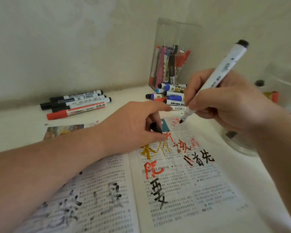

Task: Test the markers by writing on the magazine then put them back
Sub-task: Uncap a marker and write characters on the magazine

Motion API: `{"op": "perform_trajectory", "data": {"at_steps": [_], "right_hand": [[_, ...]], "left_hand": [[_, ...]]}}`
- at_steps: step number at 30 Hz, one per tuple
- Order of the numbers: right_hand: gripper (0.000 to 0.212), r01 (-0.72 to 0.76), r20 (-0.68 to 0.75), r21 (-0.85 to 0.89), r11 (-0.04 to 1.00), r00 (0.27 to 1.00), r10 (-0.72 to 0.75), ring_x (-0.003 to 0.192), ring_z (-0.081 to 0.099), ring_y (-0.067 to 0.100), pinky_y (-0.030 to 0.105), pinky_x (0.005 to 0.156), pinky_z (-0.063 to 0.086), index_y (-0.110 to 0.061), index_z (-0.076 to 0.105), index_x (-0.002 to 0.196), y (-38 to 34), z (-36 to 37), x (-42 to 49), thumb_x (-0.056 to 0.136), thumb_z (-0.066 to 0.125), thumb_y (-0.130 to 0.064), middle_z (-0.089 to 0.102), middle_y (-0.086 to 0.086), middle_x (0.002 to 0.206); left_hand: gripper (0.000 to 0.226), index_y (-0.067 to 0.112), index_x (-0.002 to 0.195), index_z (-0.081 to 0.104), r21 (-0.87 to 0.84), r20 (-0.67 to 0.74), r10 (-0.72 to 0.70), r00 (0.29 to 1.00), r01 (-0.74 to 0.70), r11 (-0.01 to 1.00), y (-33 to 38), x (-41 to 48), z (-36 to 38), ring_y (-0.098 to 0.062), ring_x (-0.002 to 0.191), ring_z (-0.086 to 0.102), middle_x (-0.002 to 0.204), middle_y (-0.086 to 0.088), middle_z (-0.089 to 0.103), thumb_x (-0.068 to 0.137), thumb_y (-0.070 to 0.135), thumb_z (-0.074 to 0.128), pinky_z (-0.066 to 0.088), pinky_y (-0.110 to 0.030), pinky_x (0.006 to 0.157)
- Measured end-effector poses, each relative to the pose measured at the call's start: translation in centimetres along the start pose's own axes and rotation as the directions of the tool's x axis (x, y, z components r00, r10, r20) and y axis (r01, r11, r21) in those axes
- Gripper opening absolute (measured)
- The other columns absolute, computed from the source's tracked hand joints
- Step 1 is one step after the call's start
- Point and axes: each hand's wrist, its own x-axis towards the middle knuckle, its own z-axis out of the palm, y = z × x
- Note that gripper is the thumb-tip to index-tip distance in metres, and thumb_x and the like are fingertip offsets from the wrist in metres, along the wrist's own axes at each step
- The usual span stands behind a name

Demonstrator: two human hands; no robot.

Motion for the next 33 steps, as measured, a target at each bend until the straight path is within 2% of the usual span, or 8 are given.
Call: {"op": "perform_trajectory", "data": {"at_steps": [5, 9, 11, 14, 17, 26, 28, 33], "right_hand": [[0.006, 0.02, 0.098, 0.06, 0.998, 0.995, -0.025, 0.041, 0.036, 0.01, 0.017, 0.04, 0.028, -0.003, 0.059, 0.069, 1.2, 1.3, 2.9, 0.073, 0.063, -0.002, 0.044, 0.004, 0.05], [0.012, 0.06, 0.156, 0.031, 0.998, 0.986, -0.064, 0.045, 0.052, 0.001, 0.008, 0.047, 0.038, -0.002, 0.06, 0.08, 2.7, 1.6, 1.9, 0.079, 0.071, -0.007, 0.058, -0.009, 0.056], [0.017, 0.085, 0.125, -0.015, 0.996, 0.989, -0.082, 0.055, 0.063, 0.006, 0.017, 0.055, 0.05, -0.001, 0.064, 0.081, 3.1, 1.6, 1.6, 0.078, 0.077, -0.012, 0.067, -0.002, 0.065], [0.014, 0.094, 0.088, -0.21, 0.973, 0.993, -0.076, 0.079, 0.074, 0.026, 0.051, 0.075, 0.06, -0.009, 0.073, 0.082, 3.7, 2.0, 1.4, 0.079, 0.078, -0.021, 0.075, 0.008, 0.081], [0.009, 0.085, 0.108, -0.293, 0.952, 0.993, -0.056, 0.079, 0.074, 0.022, 0.051, 0.077, 0.06, -0.017, 0.076, 0.08, 3.7, 2.4, 1.5, 0.081, 0.077, -0.026, 0.076, 0.002, 0.081], [0.013, 0.029, 0.065, -0.373, 0.927, 0.998, -0.005, 0.073, 0.073, 0.022, 0.053, 0.072, 0.059, -0.018, 0.072, 0.075, 3.3, 1.8, 1.2, 0.086, 0.079, -0.019, 0.073, 0.002, 0.074], [0.013, 0.019, 0.075, -0.393, 0.919, 0.997, 0.011, 0.073, 0.072, 0.023, 0.053, 0.072, 0.059, -0.02, 0.073, 0.075, 3.2, 1.7, 1.2, 0.086, 0.079, -0.021, 0.074, 0.002, 0.074], [0.029, 0.008, 0.067, -0.453, 0.892, 0.997, 0.025, 0.088, 0.072, 0.032, 0.058, 0.079, 0.058, -0.023, 0.074, 0.078, 3.7, 2.1, 1.3, 0.075, 0.076, -0.051, 0.074, 0.006, 0.078]], "left_hand": [[0.082, 0.05, 0.123, 0.031, -0.017, 0.065, -0.091, 0.994, 0.092, 0.996, 0.5, 0.0, 0.0, -0.007, 0.067, 0.062, 0.077, 0.006, 0.066, 0.066, 0.049, 0.09, 0.05, -0.033, 0.064], [0.075, 0.049, 0.112, 0.029, -0.028, 0.09, -0.128, 0.988, 0.131, 0.991, 0.6, 0.4, 0.0, 0.003, 0.074, 0.061, 0.08, 0.011, 0.063, 0.066, 0.053, 0.088, 0.047, -0.018, 0.059], [0.078, 0.054, 0.113, 0.025, -0.022, 0.107, -0.136, 0.985, 0.139, 0.99, 0.8, 0.6, 0.1, 0.009, 0.083, 0.06, 0.091, 0.016, 0.064, 0.066, 0.054, 0.088, 0.046, -0.011, 0.063], [0.089, 0.049, 0.132, 0.03, -0.059, 0.104, -0.11, 0.989, 0.116, 0.991, 0.7, 0.9, 0.4, 0.009, 0.098, 0.059, 0.112, 0.023, 0.064, 0.066, 0.051, 0.089, 0.048, -0.009, 0.077], [0.093, 0.044, 0.139, 0.031, -0.083, 0.099, -0.087, 0.991, 0.095, 0.992, 0.6, 1.0, 0.6, 0.007, 0.103, 0.06, 0.119, 0.025, 0.062, 0.067, 0.049, 0.09, 0.047, -0.01, 0.082], [0.065, 0.035, 0.117, 0.044, -0.044, 0.115, -0.099, 0.989, 0.104, 0.994, 0.9, 0.8, 0.4, 0.007, 0.072, 0.059, 0.08, 0.03, 0.061, 0.071, 0.045, 0.088, 0.043, -0.011, 0.059], [0.055, 0.033, 0.103, 0.048, 0.004, 0.102, -0.099, 0.99, 0.099, 0.995, 0.7, 0.8, 0.4, 0.004, 0.072, 0.058, 0.074, 0.017, 0.061, 0.069, 0.049, 0.088, 0.043, -0.014, 0.058], [0.04, 0.029, 0.085, 0.061, 0.03, 0.113, -0.121, 0.986, 0.119, 0.992, 0.3, 1.1, 0.3, -0.004, 0.071, 0.058, 0.075, 0.014, 0.063, 0.067, 0.053, 0.087, 0.047, -0.021, 0.06]]}}
